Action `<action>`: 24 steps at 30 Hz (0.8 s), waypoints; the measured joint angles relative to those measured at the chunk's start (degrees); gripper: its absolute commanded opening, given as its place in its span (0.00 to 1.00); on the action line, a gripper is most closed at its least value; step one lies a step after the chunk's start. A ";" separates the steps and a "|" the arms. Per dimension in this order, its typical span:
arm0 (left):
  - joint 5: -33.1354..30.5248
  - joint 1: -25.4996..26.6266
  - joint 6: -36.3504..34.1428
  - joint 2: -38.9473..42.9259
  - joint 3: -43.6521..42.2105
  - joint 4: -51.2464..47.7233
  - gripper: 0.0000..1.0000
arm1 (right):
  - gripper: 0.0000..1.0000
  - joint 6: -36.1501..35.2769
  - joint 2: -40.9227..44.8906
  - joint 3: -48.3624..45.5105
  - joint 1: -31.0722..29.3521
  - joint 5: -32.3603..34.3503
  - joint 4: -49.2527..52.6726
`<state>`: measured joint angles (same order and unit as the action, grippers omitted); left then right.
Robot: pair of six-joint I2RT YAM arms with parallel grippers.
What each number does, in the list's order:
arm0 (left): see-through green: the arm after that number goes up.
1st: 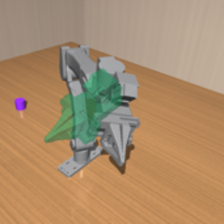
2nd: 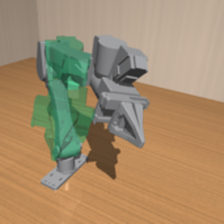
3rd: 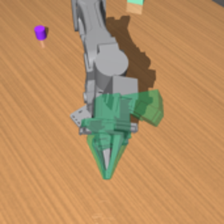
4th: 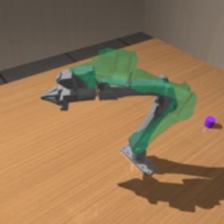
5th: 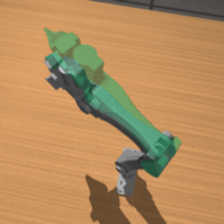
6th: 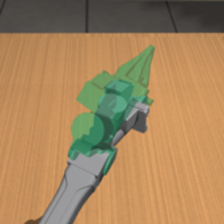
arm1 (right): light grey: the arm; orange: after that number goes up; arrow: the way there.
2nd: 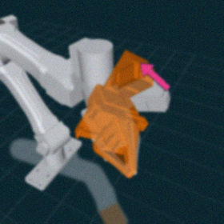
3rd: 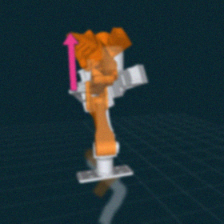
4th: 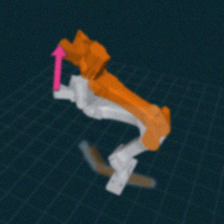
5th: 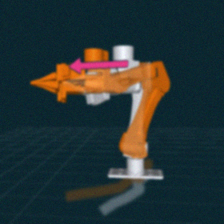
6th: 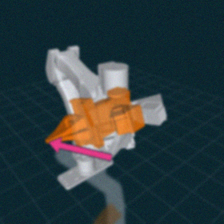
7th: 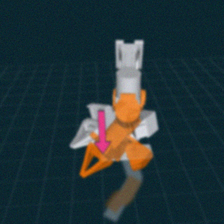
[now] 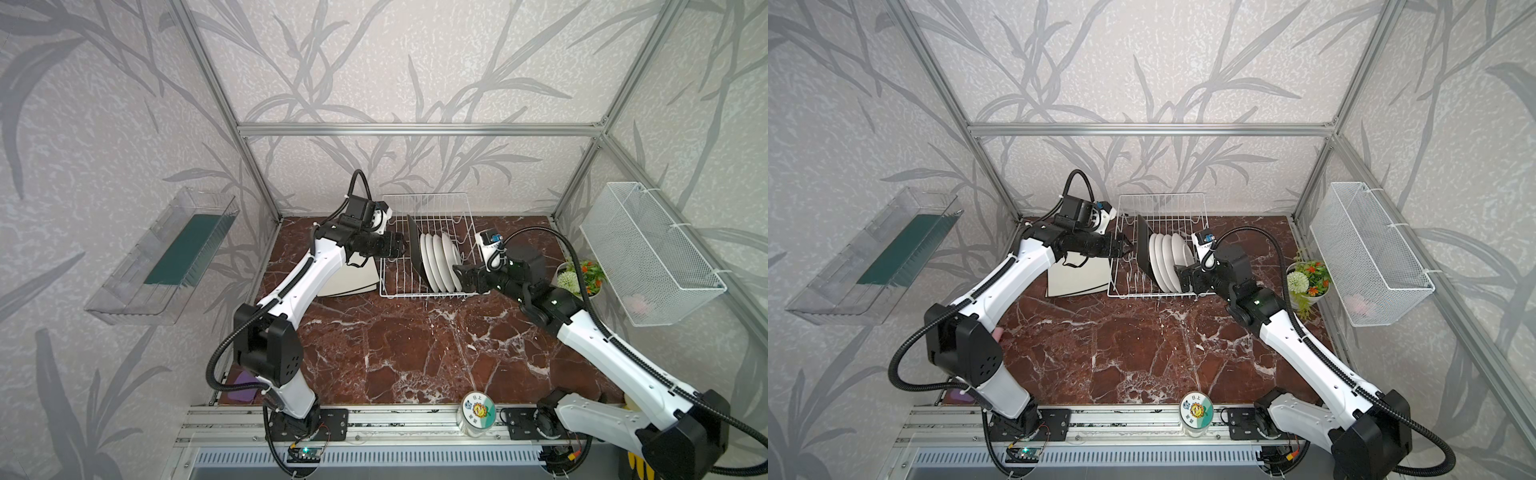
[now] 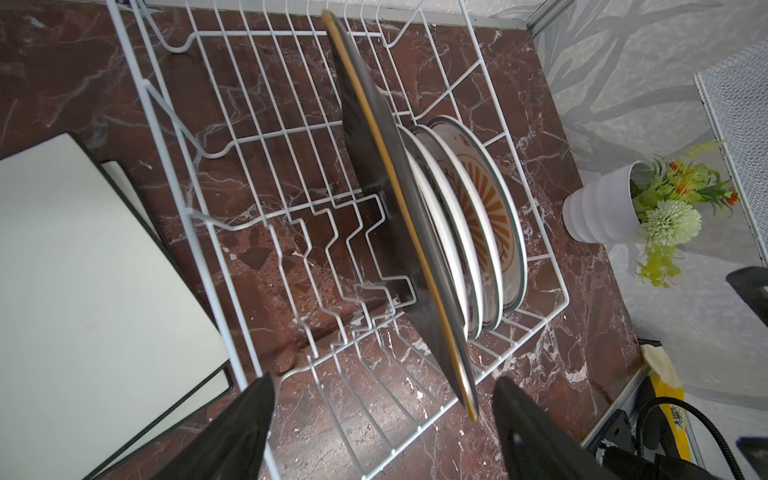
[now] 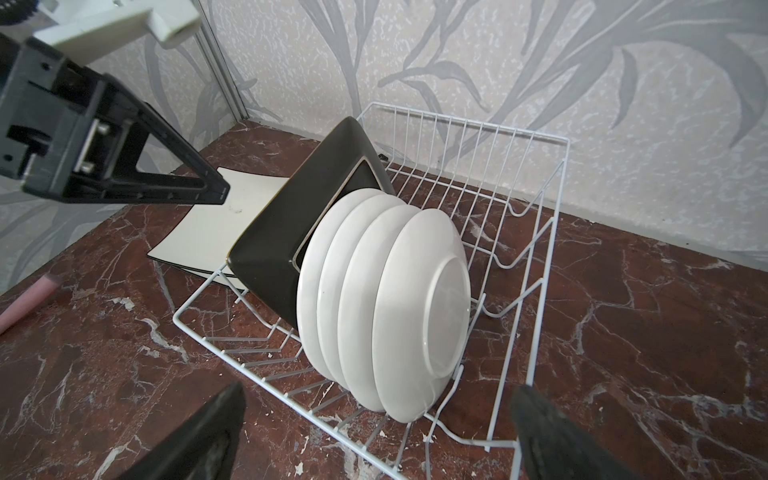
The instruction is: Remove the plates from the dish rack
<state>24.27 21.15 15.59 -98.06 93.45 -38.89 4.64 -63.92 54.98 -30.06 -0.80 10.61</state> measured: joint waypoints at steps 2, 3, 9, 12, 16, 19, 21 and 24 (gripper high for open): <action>0.00 0.52 -0.15 -2.05 2.36 -0.04 0.70 | 0.99 0.00 0.00 0.00 0.00 0.13 0.02; -0.07 0.74 -0.04 -3.23 3.67 -0.11 0.68 | 0.99 0.00 0.00 0.00 0.00 0.24 0.02; -0.90 2.14 0.09 -8.90 9.03 -0.68 0.58 | 0.99 0.04 0.00 -0.15 0.00 0.37 0.02; -1.88 2.47 0.59 -10.88 10.10 -1.55 0.52 | 0.99 0.04 0.00 -0.20 0.00 0.37 0.02; -2.47 2.84 1.20 -12.44 10.75 -1.40 0.47 | 0.99 0.02 0.00 -0.20 0.00 0.37 0.02; -2.86 3.15 1.81 -12.74 11.13 -1.31 0.44 | 0.99 0.02 0.00 -0.20 0.00 0.39 0.02; -2.99 3.32 2.29 -13.05 11.34 -1.22 0.42 | 0.99 0.02 -0.04 -0.20 0.00 0.44 0.04; -2.73 3.43 3.06 -13.42 11.37 -0.79 0.39 | 0.99 0.02 -0.11 -0.20 0.00 0.59 0.04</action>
<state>21.54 24.58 18.65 -111.48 104.81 -39.68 4.67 -64.03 54.78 -30.06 -0.21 10.66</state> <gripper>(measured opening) 0.403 0.992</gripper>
